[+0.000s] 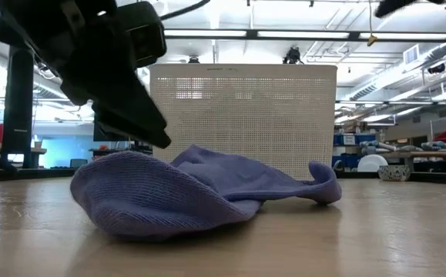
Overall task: Sort clothes
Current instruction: Put the blue sock into the white laundry bin
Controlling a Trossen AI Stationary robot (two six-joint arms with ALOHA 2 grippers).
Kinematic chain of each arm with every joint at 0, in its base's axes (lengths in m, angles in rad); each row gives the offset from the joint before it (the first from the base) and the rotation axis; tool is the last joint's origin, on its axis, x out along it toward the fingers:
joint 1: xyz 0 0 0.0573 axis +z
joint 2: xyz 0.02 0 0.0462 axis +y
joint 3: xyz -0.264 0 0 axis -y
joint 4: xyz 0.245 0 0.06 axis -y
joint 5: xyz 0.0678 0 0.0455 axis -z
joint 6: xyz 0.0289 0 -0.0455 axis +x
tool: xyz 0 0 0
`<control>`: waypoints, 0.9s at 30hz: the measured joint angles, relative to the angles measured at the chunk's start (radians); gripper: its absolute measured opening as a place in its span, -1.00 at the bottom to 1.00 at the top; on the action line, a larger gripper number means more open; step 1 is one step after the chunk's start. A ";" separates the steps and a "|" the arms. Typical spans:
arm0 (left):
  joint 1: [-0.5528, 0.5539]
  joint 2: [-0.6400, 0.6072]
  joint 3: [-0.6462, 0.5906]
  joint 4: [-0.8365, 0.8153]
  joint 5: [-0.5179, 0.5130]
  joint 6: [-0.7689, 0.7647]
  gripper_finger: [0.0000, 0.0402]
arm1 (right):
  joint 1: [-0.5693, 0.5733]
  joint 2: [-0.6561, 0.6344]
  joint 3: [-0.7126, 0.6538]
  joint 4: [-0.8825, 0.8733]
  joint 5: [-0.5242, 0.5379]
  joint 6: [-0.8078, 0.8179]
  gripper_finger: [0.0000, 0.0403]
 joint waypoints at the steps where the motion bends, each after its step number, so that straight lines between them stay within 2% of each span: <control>1: 0.001 0.016 0.000 0.031 0.019 -0.007 -0.15 | 0.024 0.011 -0.021 0.013 0.012 0.043 0.14; 7: 0.003 0.102 0.003 0.133 0.045 -0.058 -0.15 | 0.115 0.098 -0.096 0.048 0.058 0.260 0.14; 13: 0.015 0.205 0.062 0.129 0.018 -0.076 -0.20 | 0.137 0.197 -0.097 0.090 0.061 0.316 0.14; 16: 0.026 0.243 0.107 0.116 0.015 -0.082 -0.42 | 0.137 0.231 -0.097 0.127 0.067 0.315 0.14; 20: 0.032 0.243 0.164 0.110 0.015 -0.010 -0.90 | 0.138 0.266 -0.097 0.159 0.110 0.315 0.14; 27: 0.032 0.181 0.290 -0.043 0.016 0.106 -0.99 | 0.148 0.292 -0.097 0.164 0.114 0.315 0.14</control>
